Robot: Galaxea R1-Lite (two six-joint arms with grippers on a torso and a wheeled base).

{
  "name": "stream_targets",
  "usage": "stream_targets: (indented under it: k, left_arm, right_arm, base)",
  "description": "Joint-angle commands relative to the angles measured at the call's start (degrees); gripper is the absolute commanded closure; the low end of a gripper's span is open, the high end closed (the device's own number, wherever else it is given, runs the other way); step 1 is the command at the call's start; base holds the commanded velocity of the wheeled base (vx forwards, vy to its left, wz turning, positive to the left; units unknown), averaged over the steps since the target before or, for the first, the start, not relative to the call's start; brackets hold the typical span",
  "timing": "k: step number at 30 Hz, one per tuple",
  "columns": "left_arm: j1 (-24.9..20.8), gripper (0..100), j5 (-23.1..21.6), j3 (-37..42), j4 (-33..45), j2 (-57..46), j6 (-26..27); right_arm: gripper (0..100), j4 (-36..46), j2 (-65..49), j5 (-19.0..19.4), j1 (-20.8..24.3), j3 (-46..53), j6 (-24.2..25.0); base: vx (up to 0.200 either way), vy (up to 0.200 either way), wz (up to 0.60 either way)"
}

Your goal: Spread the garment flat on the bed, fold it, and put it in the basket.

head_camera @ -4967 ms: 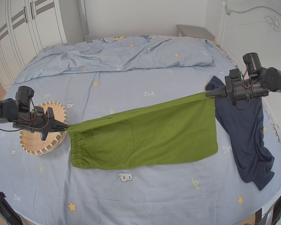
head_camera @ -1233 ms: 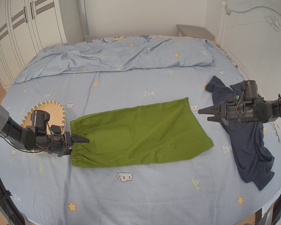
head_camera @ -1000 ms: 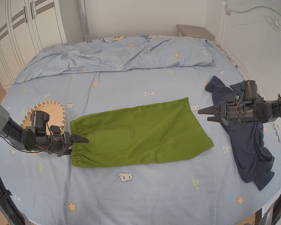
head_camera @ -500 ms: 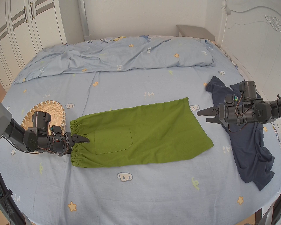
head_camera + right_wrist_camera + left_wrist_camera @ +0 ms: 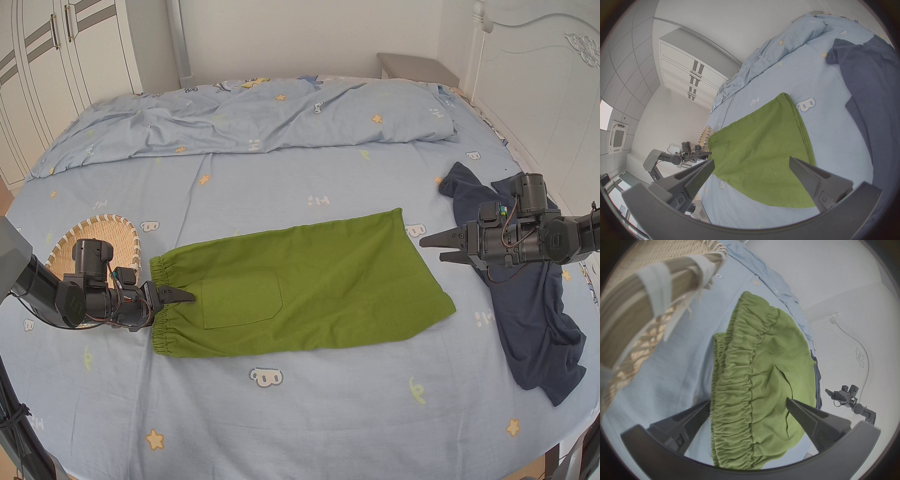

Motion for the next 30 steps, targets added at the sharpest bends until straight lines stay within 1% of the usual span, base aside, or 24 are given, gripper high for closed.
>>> stream_targets:
  k: [1, 5, 6, 11, 15, 17, 20, 23, 25, 26, 27, 28, 30]
  left_arm:
    - [-0.65, 0, 0.05, 0.23, -1.02, 2.28, -0.19]
    - [-0.65, 0, 0.05, 0.06, -1.11, 1.84, -1.16]
    - [-0.65, 100, 0.05, 0.06, -1.11, 1.84, -1.33]
    - [-0.65, 100, -0.30, -0.03, -1.46, 1.58, -2.91]
    - [-0.65, 100, -0.39, 0.67, -3.48, 1.67, -3.18]
    - [-0.65, 100, -0.39, 0.85, -4.10, 1.67, -3.53]
    - [-0.56, 100, -0.56, 0.94, -4.71, 0.53, -5.55]
    - [-0.47, 100, -0.65, 1.11, -4.71, -1.67, -6.96]
    - [-0.47, 100, -0.65, 1.11, -4.71, -1.85, -6.96]
    - [-0.38, 100, -0.65, 1.29, -4.71, -3.08, -7.04]
    - [-0.38, 100, -0.65, 1.29, -4.71, -3.17, -7.04]
    - [-0.38, 100, -0.65, 1.47, -4.71, -3.69, -7.04]
    - [-0.47, 100, -0.65, 1.55, -4.71, -3.87, -7.04]
  right_arm:
    - [0, 0.01, 0.12, 0.02, -0.04, -0.09, -0.01]
    - [0, -0.08, 0.12, 0.02, -0.04, -0.18, -0.01]
    - [0, -0.08, 0.12, 0.02, -0.04, -0.18, -0.01]
    - [0, -0.17, 0.65, 0.02, -0.22, -0.88, 0.08]
    - [0, -0.26, 3.02, 0.11, -0.83, -4.84, 0.61]
    - [0, 0.18, 4.87, -0.59, -0.92, -6.33, 0.52]
    - [0, 0.10, 7.86, -1.12, -1.36, -8.00, 0.34]
    - [0, 0.18, 11.81, -1.21, -2.24, -10.99, -0.45]
    - [0, 0.18, 12.25, -1.21, -2.24, -11.25, -0.54]
    - [0, 0.98, 16.29, -1.21, -2.15, -13.27, -2.12]
    - [0, 1.06, 16.56, -1.21, -2.15, -13.45, -2.21]
    - [0, 2.12, 18.49, -1.21, -2.15, -14.77, -3.70]
    - [0, 2.91, 19.46, -1.47, -2.15, -15.82, -3.96]
  base:
    - [0.000, 0.000, 0.00]
    - [0.000, 0.000, 0.00]
    - [0.000, 0.000, 0.00]
    - [0.000, 0.000, 0.00]
    - [0.000, 0.000, 0.00]
    - [0.000, 0.000, 0.00]
    - [0.000, 0.000, 0.00]
    - [0.000, 0.000, 0.00]
    - [0.000, 0.000, 0.00]
    - [0.000, 0.000, 0.00]
    - [0.000, 0.000, 0.00]
    - [0.000, 0.000, 0.00]
    - [0.000, 0.000, 0.00]
